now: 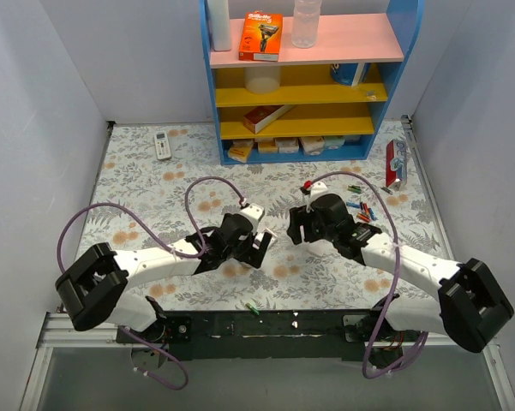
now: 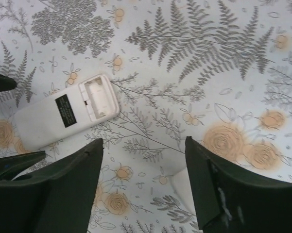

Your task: Load the batteries into the remote control

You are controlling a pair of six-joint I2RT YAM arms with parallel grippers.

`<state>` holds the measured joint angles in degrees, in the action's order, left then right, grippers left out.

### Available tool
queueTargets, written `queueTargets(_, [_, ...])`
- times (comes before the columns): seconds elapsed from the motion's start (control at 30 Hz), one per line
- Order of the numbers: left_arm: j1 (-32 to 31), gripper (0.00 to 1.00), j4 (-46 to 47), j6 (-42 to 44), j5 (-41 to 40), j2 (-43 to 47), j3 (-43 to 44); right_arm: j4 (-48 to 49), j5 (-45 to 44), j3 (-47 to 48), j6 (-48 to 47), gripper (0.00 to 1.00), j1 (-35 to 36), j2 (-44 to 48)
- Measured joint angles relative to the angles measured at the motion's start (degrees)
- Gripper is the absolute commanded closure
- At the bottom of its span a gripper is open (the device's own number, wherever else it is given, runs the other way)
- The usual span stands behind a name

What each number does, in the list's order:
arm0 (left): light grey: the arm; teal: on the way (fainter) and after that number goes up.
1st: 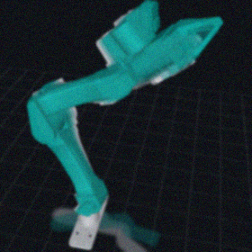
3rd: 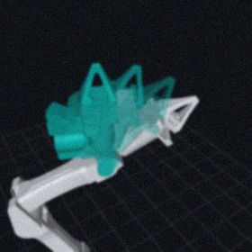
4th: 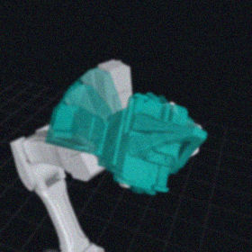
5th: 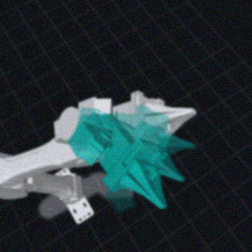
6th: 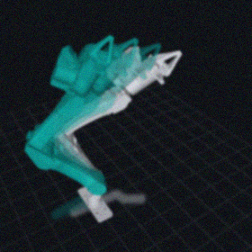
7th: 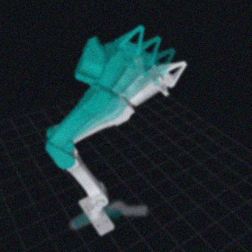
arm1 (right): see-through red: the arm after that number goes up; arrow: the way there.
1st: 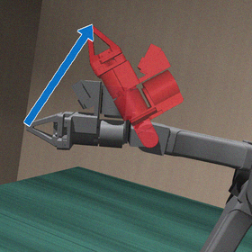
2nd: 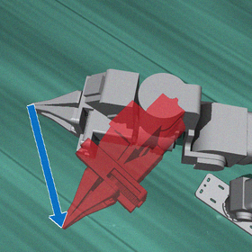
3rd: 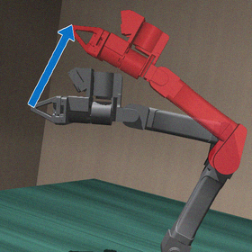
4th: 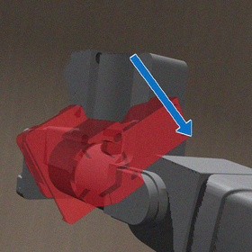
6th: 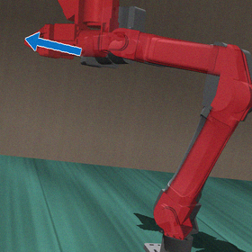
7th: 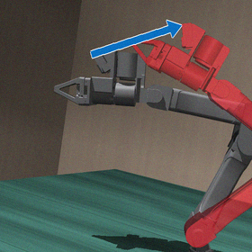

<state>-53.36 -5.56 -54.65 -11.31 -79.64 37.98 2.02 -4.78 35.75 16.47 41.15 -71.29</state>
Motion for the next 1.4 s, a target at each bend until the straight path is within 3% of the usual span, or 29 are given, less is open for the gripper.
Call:
queueTargets(0.07, [0.0, 0.02, -0.2, -0.5, -0.2, 1.5, 0.0, -2.8, -1.4, 0.0, 0.8, 0.18, -1.2, 2.7])
queueTargets(0.2, [0.0, 0.02, -3.1, -1.8, -1.4, 5.6, 0.9, -8.0, -4.3, 0.5, 1.8, 0.2, -4.7, 6.3])
queueTargets(0.37, [1.0, 0.02, -11.3, -4.4, -4.4, 11.3, 7.4, -16.1, -6.6, 6.6, 1.3, 0.25, -11.6, 3.7])
queueTargets(0.57, [11.0, 0.02, -17.1, -5.1, -3.8, 20.8, 13.2, -20.1, -5.8, 13.0, 0.4, 0.35, -24.3, -2.0])
queueTargets(0.7, [18.0, 0.02, -17.1, -3.5, -3.7, 26.9, 12.1, -21.6, -4.6, 16.6, -0.1, 0.42, -31.5, -6.9])
queueTargets(0.87, [19.1, 0.02, -13.9, -0.9, -2.6, 32.5, 4.0, -22.1, -3.6, 20.9, -0.7, 0.59, -39.1, -13.8])
queueTargets(0.93, [19.8, 0.02, -13.8, 0.1, -3.1, 32.3, 2.4, -22.5, -3.4, 22.3, -1.2, 0.59, -41.4, -16.4])
queueTargets(1.2, [20.3, 0.02, -13.0, 1.9, -6.2, 33.0, 0.9, -25.0, -3.4, 27.6, -4.5, 0.72, -45.2, -25.1])
queueTargets(1.4, [20.3, 0.02, -12.2, 2.3, -6.9, 33.4, 0.8, -26.4, -3.1, 29.2, -6.7, 0.72, -45.2, -29.2])
